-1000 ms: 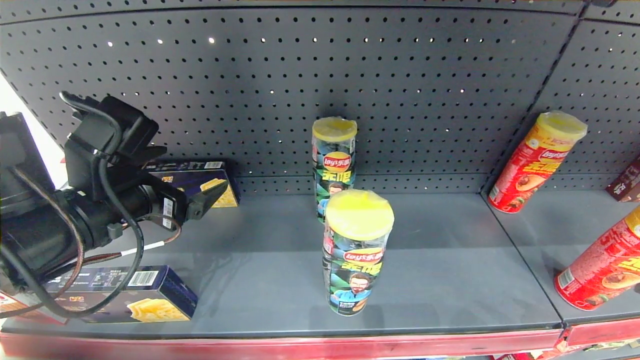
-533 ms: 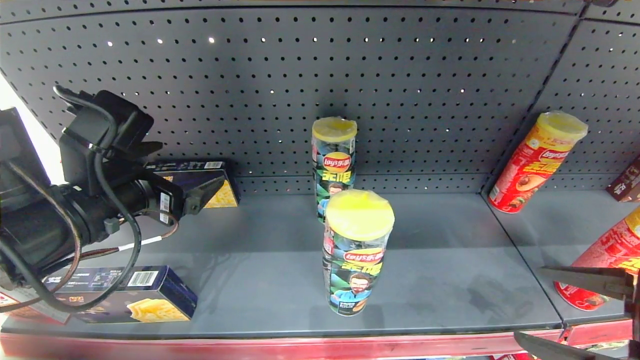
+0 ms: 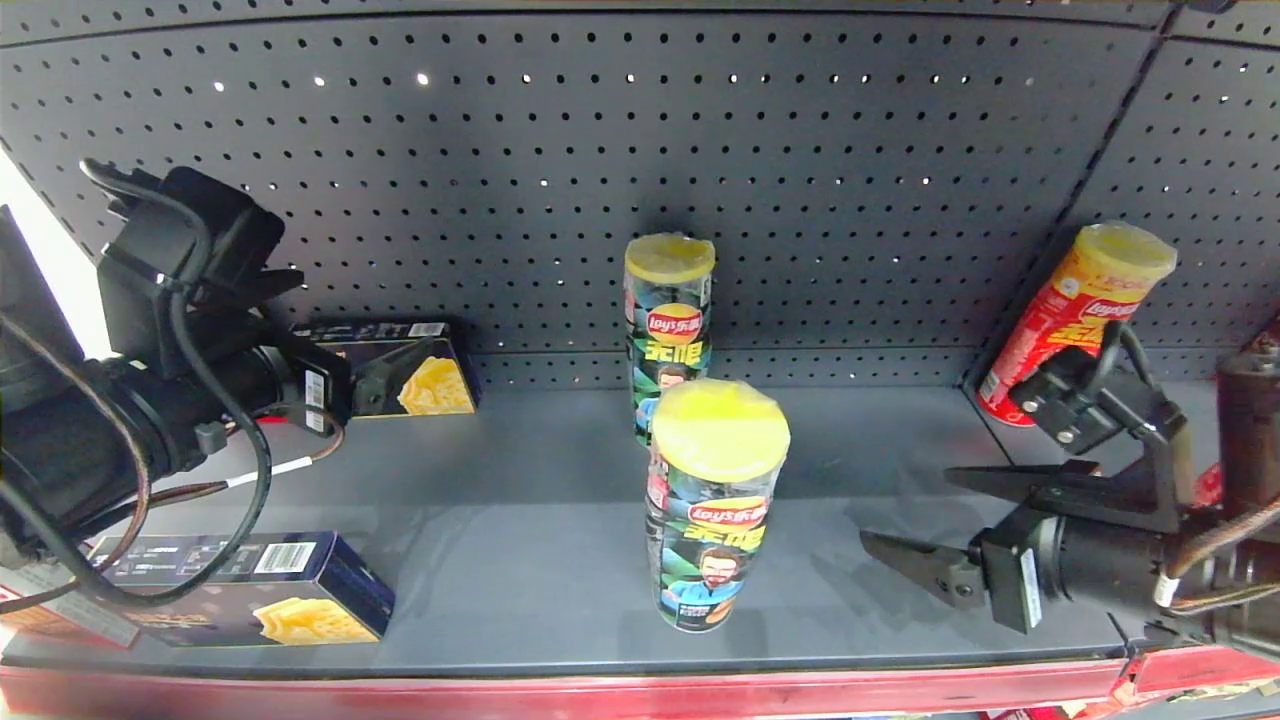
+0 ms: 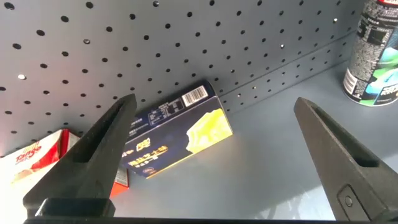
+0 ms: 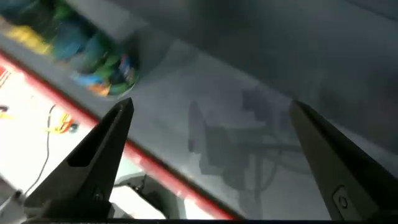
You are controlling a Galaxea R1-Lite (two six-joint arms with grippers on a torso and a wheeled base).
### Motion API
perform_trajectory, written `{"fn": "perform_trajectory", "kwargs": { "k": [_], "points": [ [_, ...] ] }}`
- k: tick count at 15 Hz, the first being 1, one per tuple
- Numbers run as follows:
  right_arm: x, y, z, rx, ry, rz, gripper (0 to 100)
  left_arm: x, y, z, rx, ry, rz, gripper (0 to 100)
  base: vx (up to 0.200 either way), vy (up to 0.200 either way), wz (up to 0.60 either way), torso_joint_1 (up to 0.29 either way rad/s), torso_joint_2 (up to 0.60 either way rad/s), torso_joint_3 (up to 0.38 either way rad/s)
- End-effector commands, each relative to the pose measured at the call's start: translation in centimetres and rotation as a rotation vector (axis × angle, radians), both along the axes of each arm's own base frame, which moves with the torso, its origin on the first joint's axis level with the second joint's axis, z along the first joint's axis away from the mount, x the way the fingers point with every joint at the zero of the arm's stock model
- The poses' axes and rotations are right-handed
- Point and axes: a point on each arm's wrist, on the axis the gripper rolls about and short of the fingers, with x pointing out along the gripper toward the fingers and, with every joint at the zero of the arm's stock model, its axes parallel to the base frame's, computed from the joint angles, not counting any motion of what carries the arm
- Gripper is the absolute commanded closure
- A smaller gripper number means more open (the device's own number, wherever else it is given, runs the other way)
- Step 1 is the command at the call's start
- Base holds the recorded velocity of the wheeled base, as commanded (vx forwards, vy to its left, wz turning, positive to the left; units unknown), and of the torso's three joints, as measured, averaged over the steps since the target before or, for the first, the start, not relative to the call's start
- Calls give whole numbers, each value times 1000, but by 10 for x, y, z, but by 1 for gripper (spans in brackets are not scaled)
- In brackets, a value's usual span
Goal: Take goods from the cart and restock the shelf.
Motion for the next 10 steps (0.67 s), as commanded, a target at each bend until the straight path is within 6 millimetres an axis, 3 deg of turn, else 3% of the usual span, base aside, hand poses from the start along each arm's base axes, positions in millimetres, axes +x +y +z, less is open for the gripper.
{"fn": "perform_trajectory", "kwargs": {
  "k": [1, 10],
  "points": [
    [16, 15, -11, -34, 38, -1, 0, 2, 0, 0, -1, -8, 1, 0, 0, 0, 0, 0, 0, 0],
    [35, 39, -14, -44, 51, 29, 0, 8, 2, -3, -4, -19, 16, 0, 0, 0, 0, 0, 0, 0]
  ]
}}
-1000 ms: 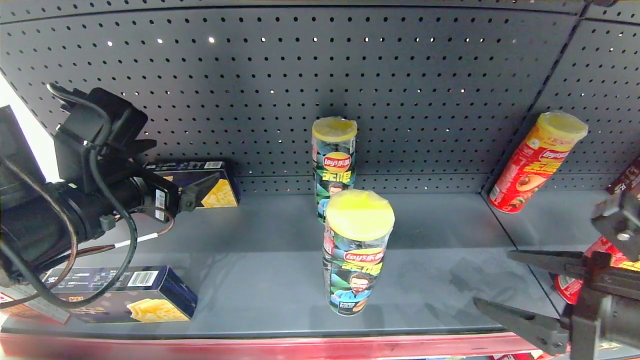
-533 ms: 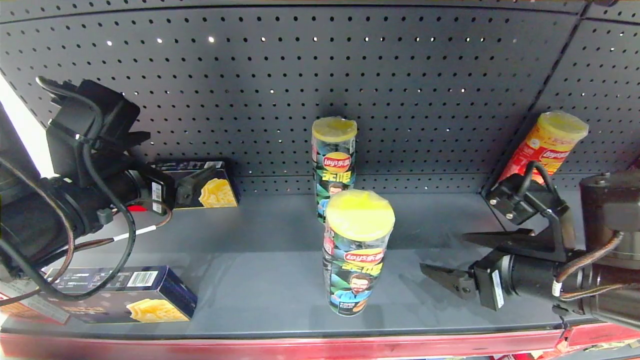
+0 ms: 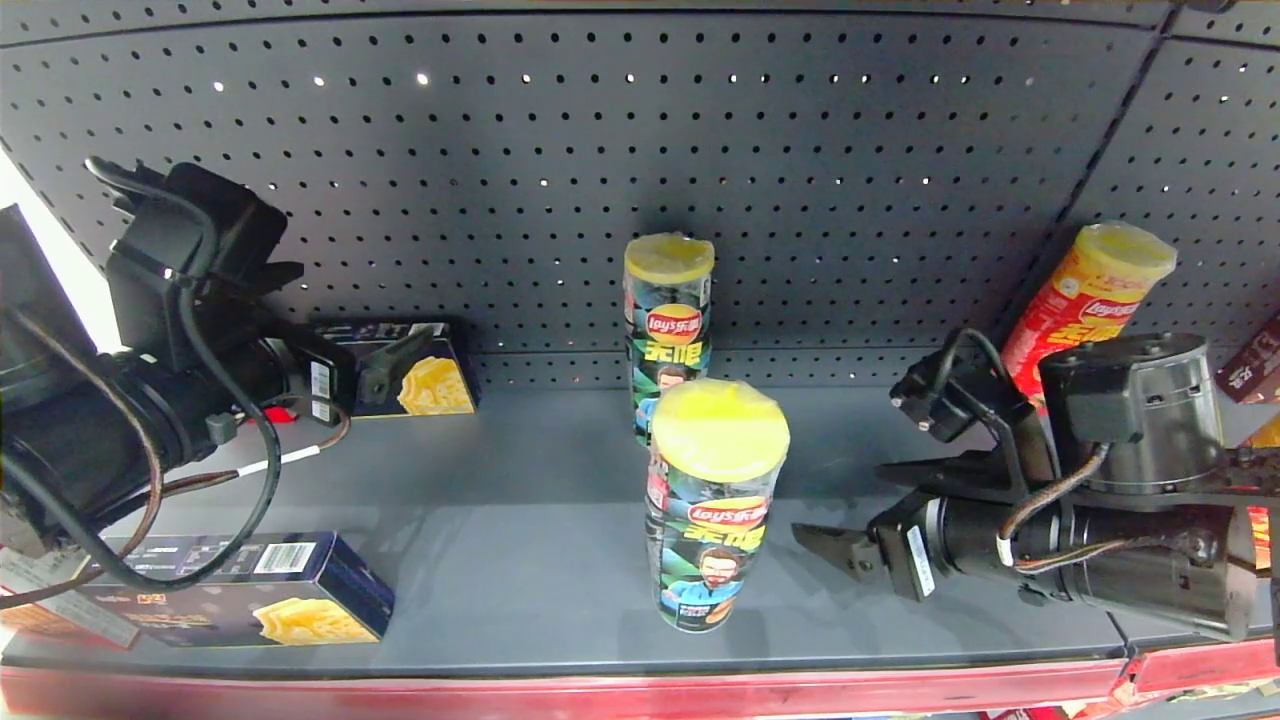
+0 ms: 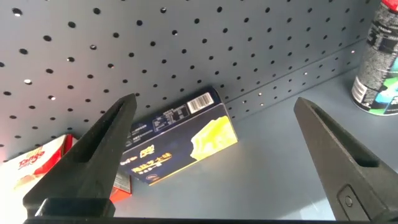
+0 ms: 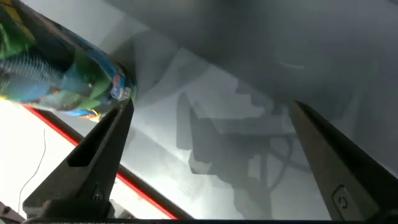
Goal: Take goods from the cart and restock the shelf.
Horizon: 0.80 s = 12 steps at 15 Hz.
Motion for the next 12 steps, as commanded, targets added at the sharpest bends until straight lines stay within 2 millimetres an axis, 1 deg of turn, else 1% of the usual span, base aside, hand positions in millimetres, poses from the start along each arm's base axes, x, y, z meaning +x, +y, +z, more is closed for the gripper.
{"fn": "perform_trajectory", "kwargs": {
  "k": [1, 5, 12],
  "points": [
    [5, 7, -3, -7, 6, 9, 0, 3, 1, -3, 2, 9, 5, 0, 0, 0, 0, 0, 0, 0],
    [11, 12, -8, -6, 5, 12, 0, 5, 1, -4, 2, 8, 7, 0, 0, 0, 0, 0, 0, 0],
    [7, 24, -13, -10, 12, 60, 0, 7, 1, -6, 3, 15, 10, 0, 0, 0, 0, 0, 0, 0]
  ]
}}
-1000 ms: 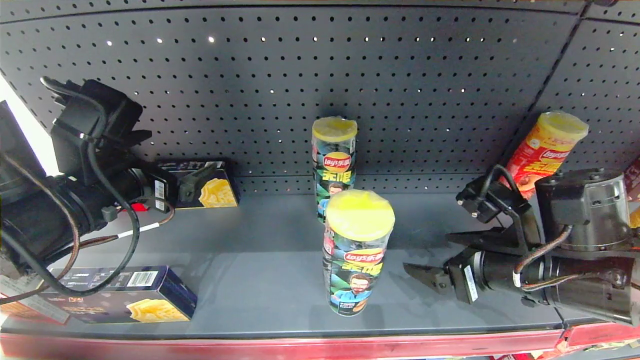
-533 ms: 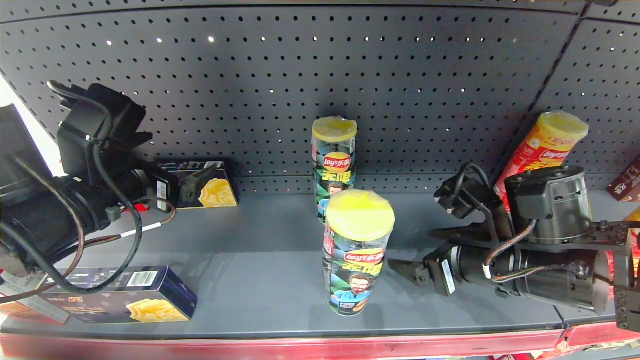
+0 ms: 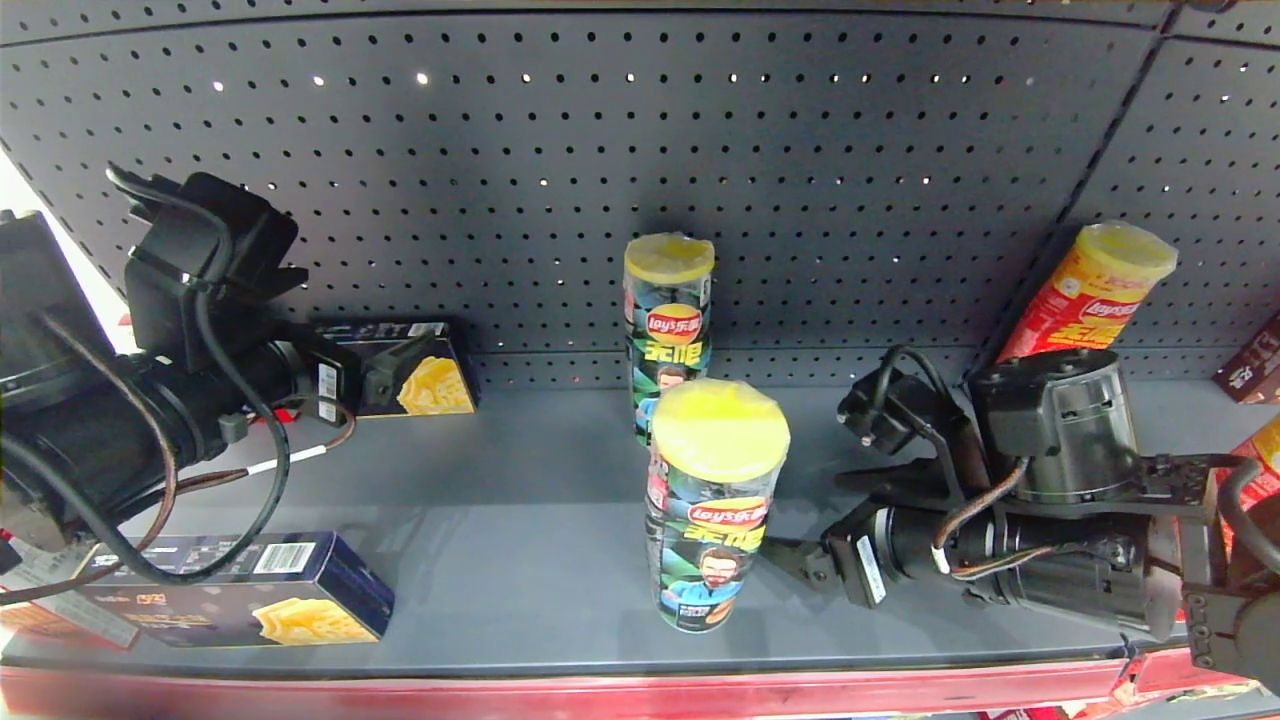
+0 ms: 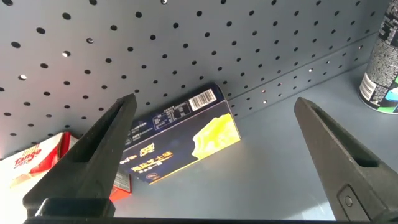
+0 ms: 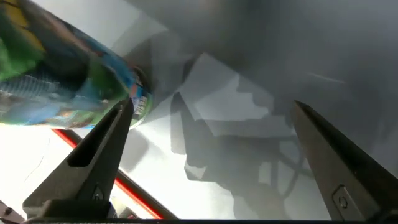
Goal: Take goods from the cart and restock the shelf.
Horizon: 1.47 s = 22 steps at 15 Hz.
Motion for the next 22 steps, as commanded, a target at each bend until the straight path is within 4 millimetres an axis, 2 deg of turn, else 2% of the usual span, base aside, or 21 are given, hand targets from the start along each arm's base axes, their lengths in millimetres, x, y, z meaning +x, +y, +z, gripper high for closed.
{"fn": "perform_trajectory", "kwargs": {
  "k": [1, 7, 13, 22],
  "points": [
    [-3, 3, -1, -2, 2, 14, 0, 1, 0, -1, 0, -1, 1, 0, 0, 0, 0, 0, 0, 0],
    [-9, 3, -3, -10, 7, 27, 0, 1, -2, -1, -1, -4, -5, 0, 0, 0, 0, 0, 0, 0],
    [-1, 0, -2, -5, 5, 4, 0, 1, -1, -2, 0, -1, -4, 0, 0, 0, 0, 0, 0, 0],
    [-3, 6, -6, -11, 15, 28, 0, 1, -1, -2, 0, 1, -2, 0, 0, 0, 0, 0, 0, 0]
  ]
}}
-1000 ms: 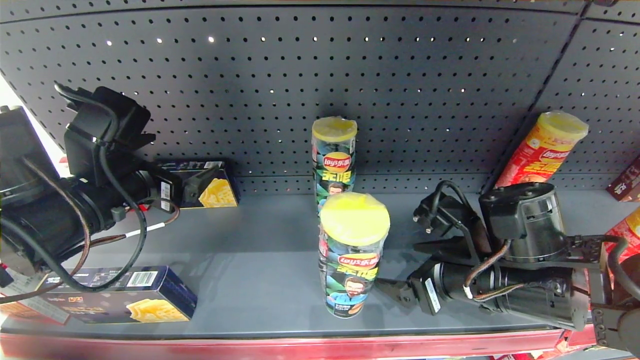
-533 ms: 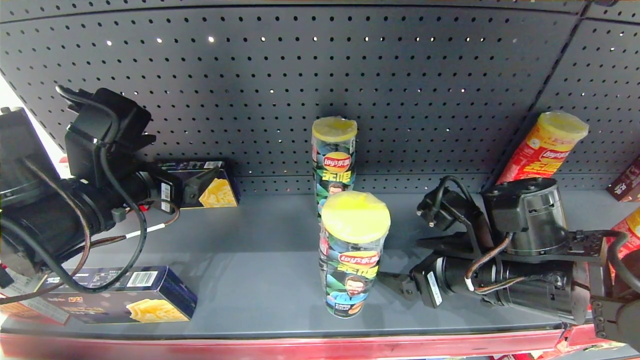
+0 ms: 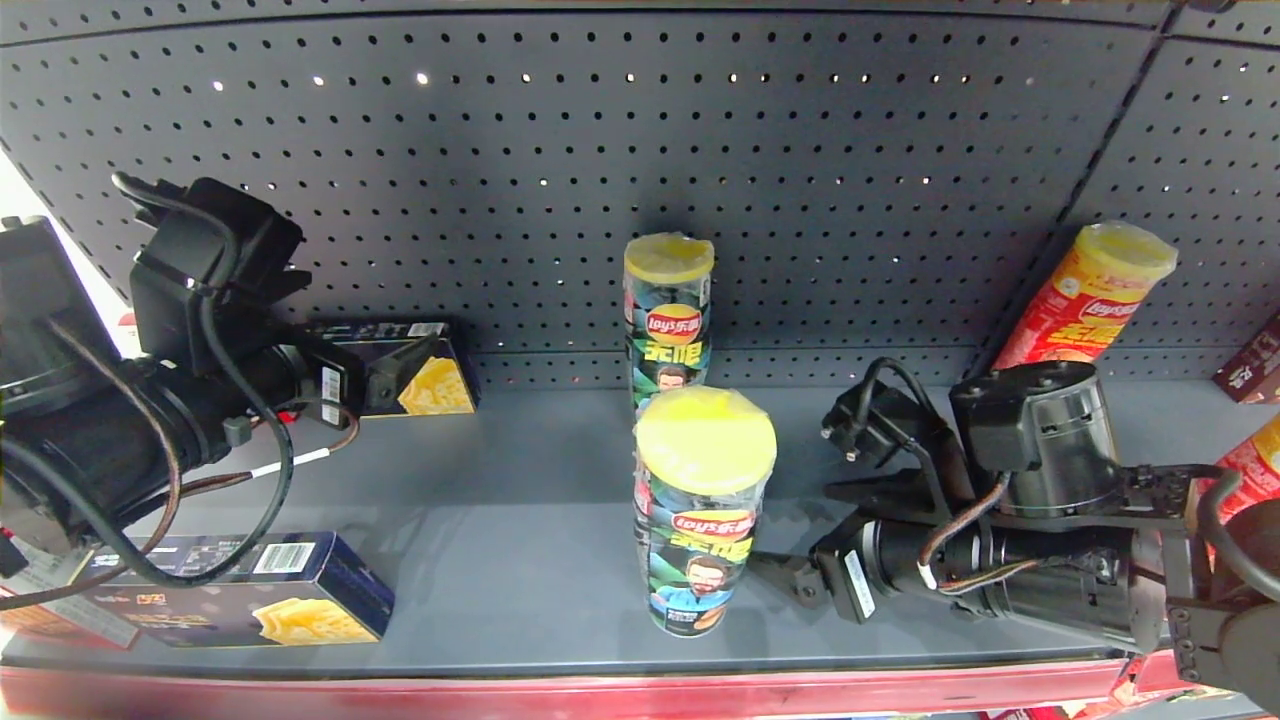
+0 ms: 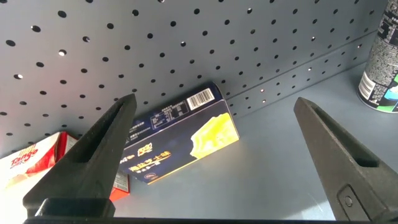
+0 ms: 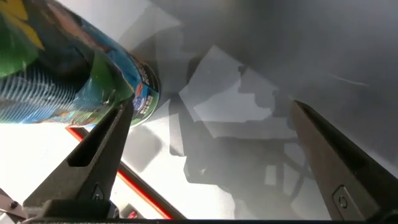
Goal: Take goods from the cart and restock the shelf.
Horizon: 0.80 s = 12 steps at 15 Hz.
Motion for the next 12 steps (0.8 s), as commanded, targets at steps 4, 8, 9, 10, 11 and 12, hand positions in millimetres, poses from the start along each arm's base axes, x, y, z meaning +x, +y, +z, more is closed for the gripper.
{"fn": "perform_trajectory", "kwargs": {
  "k": [4, 8, 9, 10, 11, 12],
  "points": [
    [-4, 1, 0, 0, 1, 12, 0, 0, 0, -1, 0, 2, 1, 0, 0, 0, 0, 0, 0, 0],
    [2, -5, 0, -4, 0, -22, 0, 0, 0, -1, 0, 1, 1, 0, 0, 0, 0, 0, 0, 0],
    [6, -3, 2, 4, -8, -26, 0, 0, 0, -1, 0, 1, 1, 0, 0, 0, 0, 0, 0, 0],
    [9, 0, 2, 4, -8, -26, 0, 0, 0, -1, 0, 1, 1, 0, 0, 0, 0, 0, 0, 0],
    [10, 1, 2, 5, -9, -24, 0, 0, 0, -1, 0, 1, 1, 0, 0, 0, 0, 0, 0, 0],
    [9, 2, 2, 5, -9, -20, 0, 0, 0, -1, 0, 1, 2, 0, 0, 0, 0, 0, 0, 0]
  ]
}}
